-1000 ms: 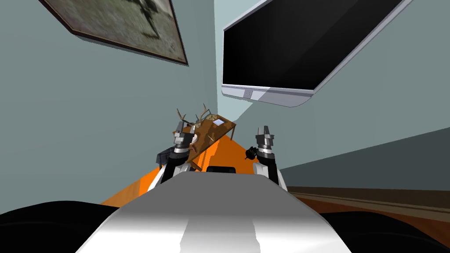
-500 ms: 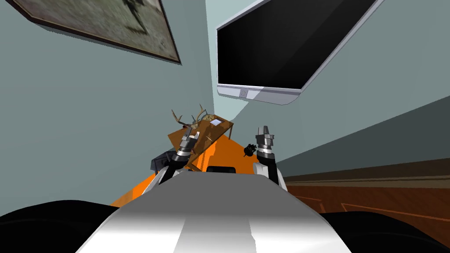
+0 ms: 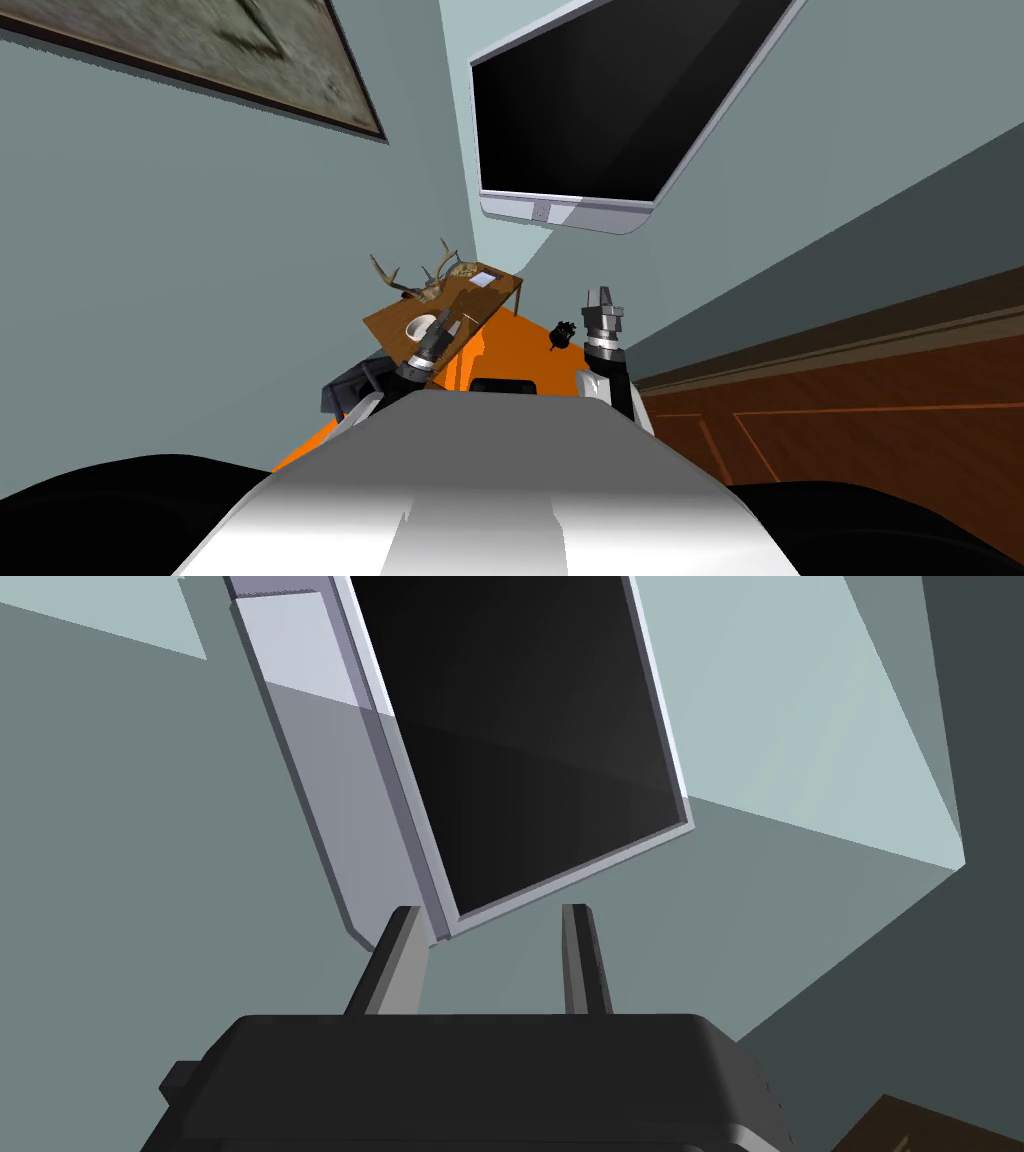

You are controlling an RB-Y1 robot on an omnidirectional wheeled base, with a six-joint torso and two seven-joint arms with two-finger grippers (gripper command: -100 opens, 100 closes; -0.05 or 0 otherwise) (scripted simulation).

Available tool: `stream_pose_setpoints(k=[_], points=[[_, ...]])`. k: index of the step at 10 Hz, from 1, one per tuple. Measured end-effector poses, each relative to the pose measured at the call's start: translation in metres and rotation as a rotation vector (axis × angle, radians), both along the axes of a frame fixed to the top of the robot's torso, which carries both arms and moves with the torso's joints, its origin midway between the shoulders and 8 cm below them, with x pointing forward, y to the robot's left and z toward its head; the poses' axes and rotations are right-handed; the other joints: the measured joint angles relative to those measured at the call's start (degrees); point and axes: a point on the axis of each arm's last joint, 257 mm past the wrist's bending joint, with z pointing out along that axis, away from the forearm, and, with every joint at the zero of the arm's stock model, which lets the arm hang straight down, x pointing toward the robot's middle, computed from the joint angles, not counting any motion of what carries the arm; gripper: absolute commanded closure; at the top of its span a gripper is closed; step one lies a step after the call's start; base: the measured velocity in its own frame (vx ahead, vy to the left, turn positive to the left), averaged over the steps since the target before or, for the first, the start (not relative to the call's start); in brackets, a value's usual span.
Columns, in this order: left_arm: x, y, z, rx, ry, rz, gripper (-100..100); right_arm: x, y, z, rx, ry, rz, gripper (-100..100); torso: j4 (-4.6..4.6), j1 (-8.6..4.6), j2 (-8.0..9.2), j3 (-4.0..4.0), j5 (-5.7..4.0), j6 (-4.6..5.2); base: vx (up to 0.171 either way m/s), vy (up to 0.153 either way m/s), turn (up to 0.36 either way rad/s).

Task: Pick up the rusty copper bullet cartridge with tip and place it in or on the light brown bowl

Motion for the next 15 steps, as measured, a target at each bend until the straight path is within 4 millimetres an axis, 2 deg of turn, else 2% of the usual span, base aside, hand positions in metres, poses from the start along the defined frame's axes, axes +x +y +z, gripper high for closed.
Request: stream_pose_setpoints(k=[1,3,5,6,7,9,10,12,14,15], points=[[0.0,0.0,-0.021,0.008,0.063,-0.015,-100,0.0,0.0,0.0,0.0,0.0,0.0,0,-0.01,0.0,-0.04,-0.02,0.0,0.0,0.026,0.057,-0.25],[-0.018,0.0,-0.064,0.021,0.206,-0.038,-100,0.0,0.0,0.0,0.0,0.0,0.0,0,-0.02,-0.01,-0.1,-0.06,-0.01,-0.01,0.027,0.05,-0.158],[-0.027,0.003,-0.098,0.031,0.289,-0.051,-100,0.0,0.0,0.0,0.0,0.0,0.0,0,-0.02,-0.13,-0.09,-0.06,-0.03,-0.01,0.027,0.029,-0.221],[-0.036,0.001,-0.115,0.037,0.352,-0.061,-100,0.0,0.0,0.0,0.0,0.0,0.0,0,-0.03,-0.12,-0.13,-0.08,-0.03,0.0,0.045,0.052,-0.235],[-0.053,0.007,-0.141,0.042,0.431,-0.061,-100,0.0,0.0,0.0,0.0,0.0,0.0,0,-0.04,-0.06,-0.16,-0.09,-0.02,-0.03,0.03,0.039,-0.062],[-0.066,0.015,-0.17,0.056,0.516,-0.068,-100,0.0,0.0,0.0,0.0,0.0,0.0,0,-0.04,-0.15,-0.18,-0.1,-0.03,-0.01,0.048,0.026,-0.222],[-0.078,0.018,-0.189,0.064,0.584,-0.07,-100,0.0,0.0,0.0,0.0,0.0,0.0,0,-0.05,-0.13,-0.23,-0.13,-0.03,-0.02,0.067,0.047,-0.213],[-0.112,0.036,-0.233,0.084,0.736,-0.061,-100,0.0,0.0,0.0,0.0,0.0,0.0,0,-0.07,-0.08,-0.34,-0.2,-0.01,-0.02,0.071,0.036,-0.146],[-0.142,0.044,-0.253,0.097,0.821,-0.056,-100,0.0,0.0,0.0,0.0,0.0,0.0,0,-0.05,-0.18,-0.24,-0.14,-0.04,-0.04,0.058,0.027,-0.178],[-0.16,0.056,-0.272,0.111,0.886,-0.048,-100,0.0,0.0,0.0,0.0,0.0,0.0,0,-0.06,-0.14,-0.3,-0.17,-0.04,-0.02,0.056,0.032,-0.084]])
